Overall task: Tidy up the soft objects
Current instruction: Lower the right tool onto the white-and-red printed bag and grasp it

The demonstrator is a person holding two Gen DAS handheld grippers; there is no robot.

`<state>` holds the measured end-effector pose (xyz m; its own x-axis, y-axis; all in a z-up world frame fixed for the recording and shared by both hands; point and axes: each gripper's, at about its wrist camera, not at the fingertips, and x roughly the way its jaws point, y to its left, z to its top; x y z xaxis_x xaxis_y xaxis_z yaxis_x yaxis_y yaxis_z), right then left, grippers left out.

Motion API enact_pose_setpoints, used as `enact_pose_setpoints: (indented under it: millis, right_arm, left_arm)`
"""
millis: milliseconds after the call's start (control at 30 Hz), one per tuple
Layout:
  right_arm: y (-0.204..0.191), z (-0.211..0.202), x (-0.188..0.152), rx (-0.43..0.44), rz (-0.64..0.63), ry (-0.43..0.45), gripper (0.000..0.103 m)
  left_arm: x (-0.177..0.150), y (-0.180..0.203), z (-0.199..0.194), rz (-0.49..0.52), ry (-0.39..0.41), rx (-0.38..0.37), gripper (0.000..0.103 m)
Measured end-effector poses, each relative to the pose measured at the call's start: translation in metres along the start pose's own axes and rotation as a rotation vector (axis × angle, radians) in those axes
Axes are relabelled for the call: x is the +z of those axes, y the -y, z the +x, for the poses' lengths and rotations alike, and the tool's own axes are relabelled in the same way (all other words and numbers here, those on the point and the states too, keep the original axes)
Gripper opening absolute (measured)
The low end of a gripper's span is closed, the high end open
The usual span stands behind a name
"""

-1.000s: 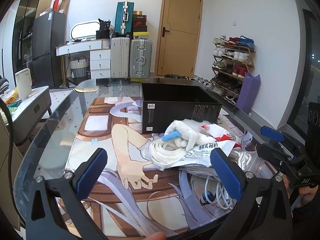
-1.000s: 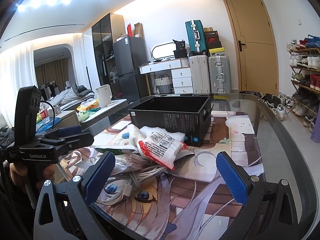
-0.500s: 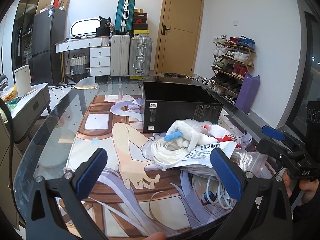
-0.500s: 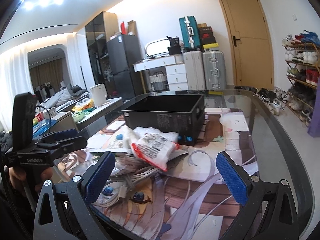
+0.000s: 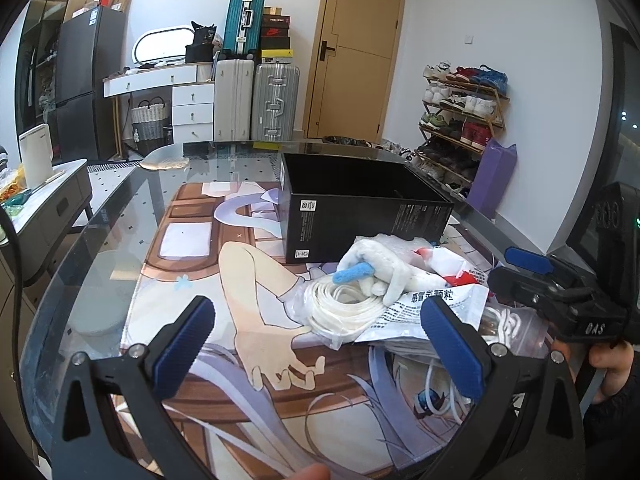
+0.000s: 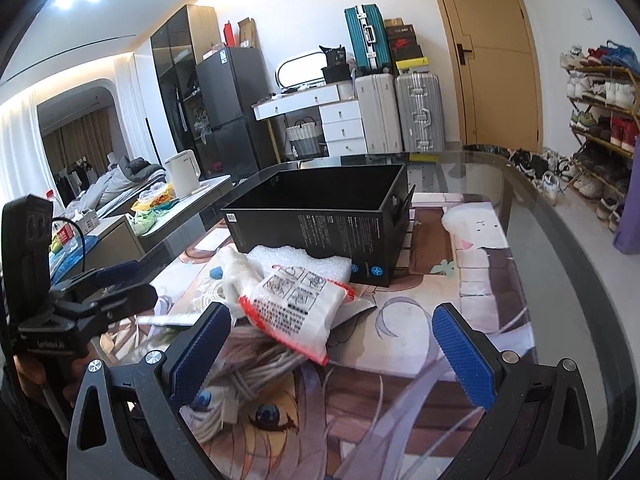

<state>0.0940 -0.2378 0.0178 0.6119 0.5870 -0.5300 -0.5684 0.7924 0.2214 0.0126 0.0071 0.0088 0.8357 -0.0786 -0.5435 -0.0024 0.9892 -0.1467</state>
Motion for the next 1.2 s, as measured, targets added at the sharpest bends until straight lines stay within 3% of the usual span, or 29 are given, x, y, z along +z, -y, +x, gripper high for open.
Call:
enact_pose_setpoints:
  millis: [233, 433, 500, 567, 633, 967, 1200]
  right_arm:
    - [0.003, 0.019, 0.014, 0.001, 0.013, -0.047, 0.103]
    - [0.009, 0.039, 0.014, 0.037, 0.095, -0.112, 0.103]
    - [0.007, 0.042, 0.014, 0.036, 0.079, -0.119, 0.098]
    - [0.006, 0.047, 0.012, 0.045, 0.073, -0.138, 0.085]
    - [0.008, 0.050, 0.010, 0.056, 0.083, -0.156, 0.084]
    - [0.043, 0.035, -0.007, 0.019, 0.148, -0.170, 0.084]
    - [0.040, 0.045, -0.007, -0.040, 0.129, -0.188, 0.081]
  left_arm:
    - [0.000, -0.007, 0.003, -0.021, -0.012, -0.006, 0.103]
    - [0.000, -0.006, 0.002, -0.015, -0.012, -0.014, 0.103]
    - [0.000, -0.006, 0.002, -0.011, -0.014, -0.014, 0.103]
    - [0.000, -0.005, 0.002, -0.008, -0.013, -0.012, 0.103]
    - [0.000, -0.005, 0.002, -0.010, -0.014, -0.014, 0.103]
    - [-0.001, -0.004, 0.005, -0.005, -0.023, -0.013, 0.103]
    - [0.000, -0.002, 0.005, -0.007, -0.029, -0.027, 0.103]
